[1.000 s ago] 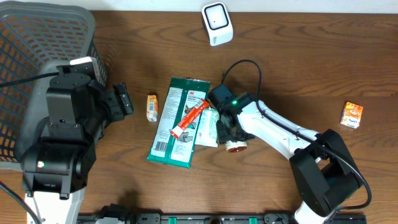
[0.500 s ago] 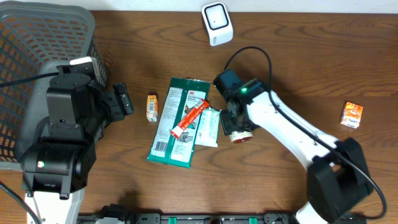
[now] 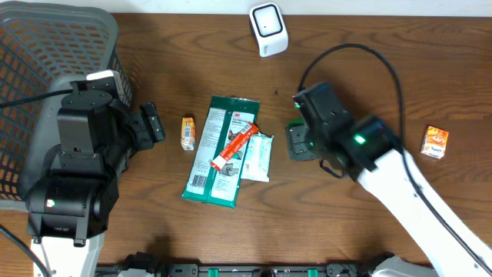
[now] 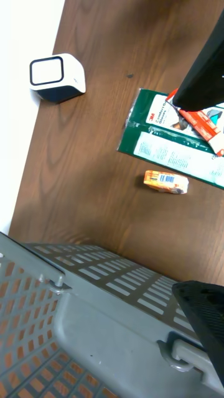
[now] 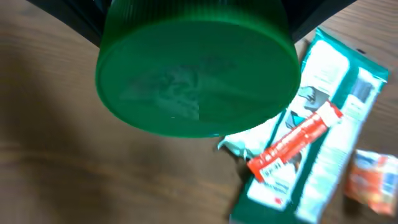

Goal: Scan the item barcode
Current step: 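Lift the jar and swing it right, then back toward center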

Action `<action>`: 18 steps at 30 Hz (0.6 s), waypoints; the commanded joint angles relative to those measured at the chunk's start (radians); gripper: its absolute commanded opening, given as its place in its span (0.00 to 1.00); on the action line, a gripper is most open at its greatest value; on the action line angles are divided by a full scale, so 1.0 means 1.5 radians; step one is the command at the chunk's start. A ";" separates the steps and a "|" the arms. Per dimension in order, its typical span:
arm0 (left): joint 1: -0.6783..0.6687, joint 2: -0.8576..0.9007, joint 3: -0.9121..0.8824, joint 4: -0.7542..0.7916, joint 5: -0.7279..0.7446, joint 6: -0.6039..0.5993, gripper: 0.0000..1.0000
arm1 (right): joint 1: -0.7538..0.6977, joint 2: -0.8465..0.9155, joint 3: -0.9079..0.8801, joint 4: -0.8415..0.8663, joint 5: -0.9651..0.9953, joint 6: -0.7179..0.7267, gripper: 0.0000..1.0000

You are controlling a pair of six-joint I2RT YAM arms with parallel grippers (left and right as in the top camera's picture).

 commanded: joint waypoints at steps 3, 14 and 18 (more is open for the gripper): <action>0.004 0.000 0.006 0.000 -0.004 -0.004 0.87 | 0.025 -0.127 -0.060 0.016 0.094 -0.005 0.25; 0.004 0.000 0.006 0.000 -0.004 -0.004 0.87 | 0.027 -0.289 -0.368 0.306 0.083 0.003 0.33; 0.004 0.000 0.006 0.000 -0.004 -0.004 0.87 | 0.027 -0.249 -0.485 0.516 0.049 0.003 0.09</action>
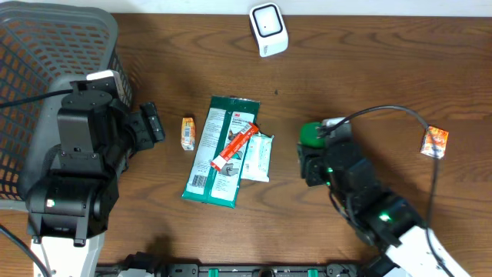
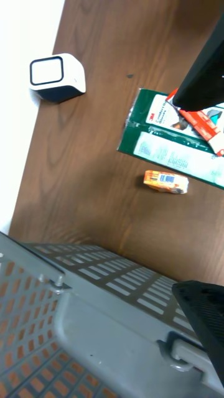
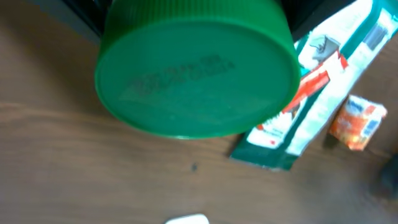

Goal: Scan the item barcode
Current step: 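Lift the jar and swing it right, then back toward center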

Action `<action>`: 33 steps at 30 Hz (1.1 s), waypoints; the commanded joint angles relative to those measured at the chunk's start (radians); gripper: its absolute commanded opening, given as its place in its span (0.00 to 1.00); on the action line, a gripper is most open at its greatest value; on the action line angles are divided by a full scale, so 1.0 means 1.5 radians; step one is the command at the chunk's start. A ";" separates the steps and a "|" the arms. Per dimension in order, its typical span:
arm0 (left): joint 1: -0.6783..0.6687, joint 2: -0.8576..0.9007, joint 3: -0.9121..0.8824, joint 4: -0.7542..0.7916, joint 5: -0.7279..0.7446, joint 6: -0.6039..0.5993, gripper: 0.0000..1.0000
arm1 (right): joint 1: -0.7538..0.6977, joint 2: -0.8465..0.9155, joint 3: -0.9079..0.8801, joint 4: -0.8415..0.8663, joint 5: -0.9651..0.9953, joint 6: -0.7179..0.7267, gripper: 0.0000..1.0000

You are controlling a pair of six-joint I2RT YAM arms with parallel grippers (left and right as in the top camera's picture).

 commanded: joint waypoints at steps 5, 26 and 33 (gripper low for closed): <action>0.004 -0.001 0.006 0.000 -0.004 -0.004 0.87 | 0.005 0.109 -0.121 0.240 -0.026 0.027 0.02; 0.004 0.000 0.006 0.000 -0.004 -0.004 0.87 | -0.032 0.441 -0.122 0.593 -0.011 -0.020 0.01; 0.004 0.000 0.006 0.000 -0.004 -0.004 0.87 | -0.037 0.441 -0.122 0.667 -0.017 -0.169 0.01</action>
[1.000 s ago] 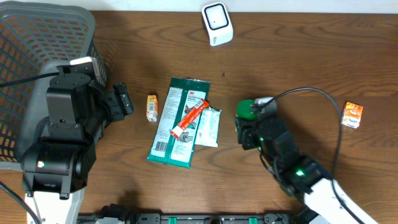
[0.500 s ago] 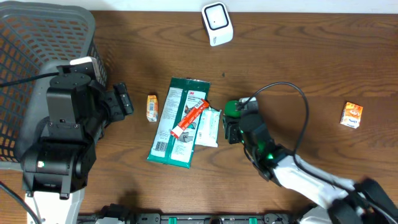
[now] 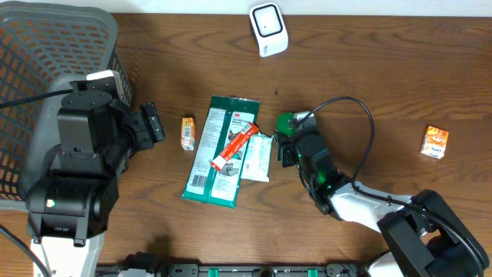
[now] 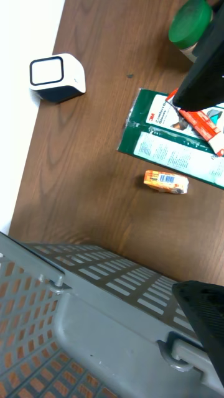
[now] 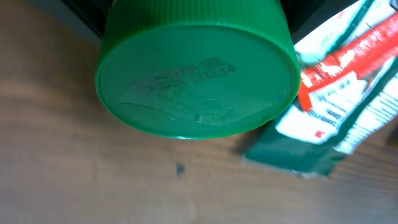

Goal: Scan the item barcode
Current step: 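Lift the jar and swing it right, then back toward center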

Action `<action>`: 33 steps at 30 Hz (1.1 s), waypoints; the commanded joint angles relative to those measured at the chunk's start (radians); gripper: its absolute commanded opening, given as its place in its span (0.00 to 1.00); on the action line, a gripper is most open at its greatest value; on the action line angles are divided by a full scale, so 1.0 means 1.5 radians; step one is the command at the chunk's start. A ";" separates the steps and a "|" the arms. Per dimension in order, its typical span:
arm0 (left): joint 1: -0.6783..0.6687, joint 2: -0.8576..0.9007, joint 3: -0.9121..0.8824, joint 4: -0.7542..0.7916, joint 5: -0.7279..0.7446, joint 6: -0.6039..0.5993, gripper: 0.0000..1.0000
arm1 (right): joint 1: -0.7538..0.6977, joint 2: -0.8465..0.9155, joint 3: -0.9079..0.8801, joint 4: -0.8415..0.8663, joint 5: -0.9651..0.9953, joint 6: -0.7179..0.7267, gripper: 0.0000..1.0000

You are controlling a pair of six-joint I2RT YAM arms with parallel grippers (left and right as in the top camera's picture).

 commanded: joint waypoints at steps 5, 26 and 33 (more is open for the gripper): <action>0.004 -0.001 0.006 0.000 -0.004 -0.004 0.87 | -0.003 -0.001 0.003 0.019 -0.024 -0.110 0.01; 0.004 0.000 0.006 0.000 -0.004 -0.004 0.87 | -0.003 0.000 0.003 -0.025 -0.035 -0.110 0.02; 0.004 -0.001 0.006 0.000 -0.004 -0.004 0.87 | -0.003 0.000 0.003 -0.031 -0.035 -0.110 0.06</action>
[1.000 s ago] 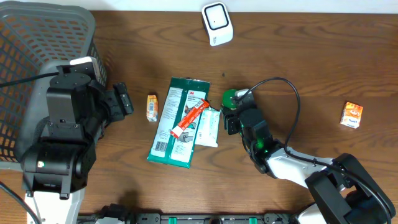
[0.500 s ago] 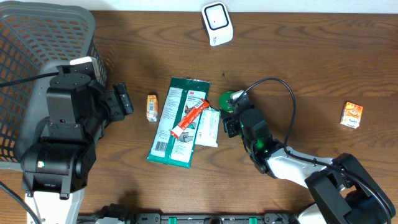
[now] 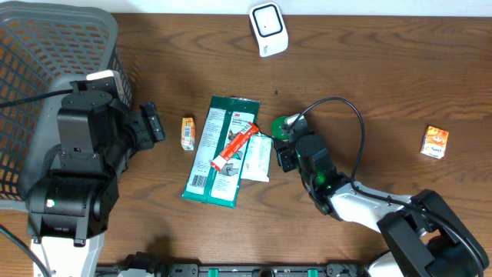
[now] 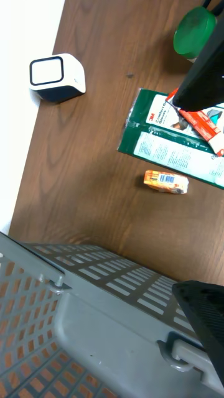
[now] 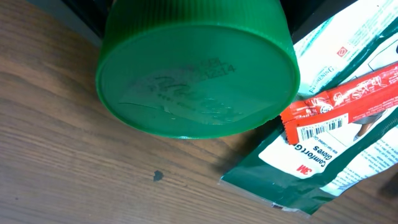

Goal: Scan the item barcode

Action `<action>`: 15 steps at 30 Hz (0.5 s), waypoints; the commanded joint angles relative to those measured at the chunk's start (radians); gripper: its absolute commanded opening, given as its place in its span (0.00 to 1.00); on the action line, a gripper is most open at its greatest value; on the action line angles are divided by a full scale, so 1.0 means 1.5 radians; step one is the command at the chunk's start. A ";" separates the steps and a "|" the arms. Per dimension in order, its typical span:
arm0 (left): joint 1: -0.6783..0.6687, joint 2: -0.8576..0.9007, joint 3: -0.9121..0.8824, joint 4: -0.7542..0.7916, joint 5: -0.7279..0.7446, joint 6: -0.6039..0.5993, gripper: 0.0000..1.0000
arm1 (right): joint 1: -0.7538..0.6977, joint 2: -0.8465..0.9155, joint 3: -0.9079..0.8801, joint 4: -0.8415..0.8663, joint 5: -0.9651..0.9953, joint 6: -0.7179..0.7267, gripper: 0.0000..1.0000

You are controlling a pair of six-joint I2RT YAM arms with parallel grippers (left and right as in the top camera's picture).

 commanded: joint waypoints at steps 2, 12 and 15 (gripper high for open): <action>0.004 -0.001 0.006 0.000 -0.004 -0.004 0.87 | -0.003 -0.001 0.002 -0.002 -0.001 -0.008 0.06; 0.004 0.000 0.006 0.000 -0.004 -0.004 0.87 | -0.003 -0.001 0.002 -0.011 -0.001 -0.008 0.20; 0.004 -0.001 0.006 0.000 -0.004 -0.004 0.87 | -0.002 -0.001 0.002 -0.011 -0.001 -0.008 0.24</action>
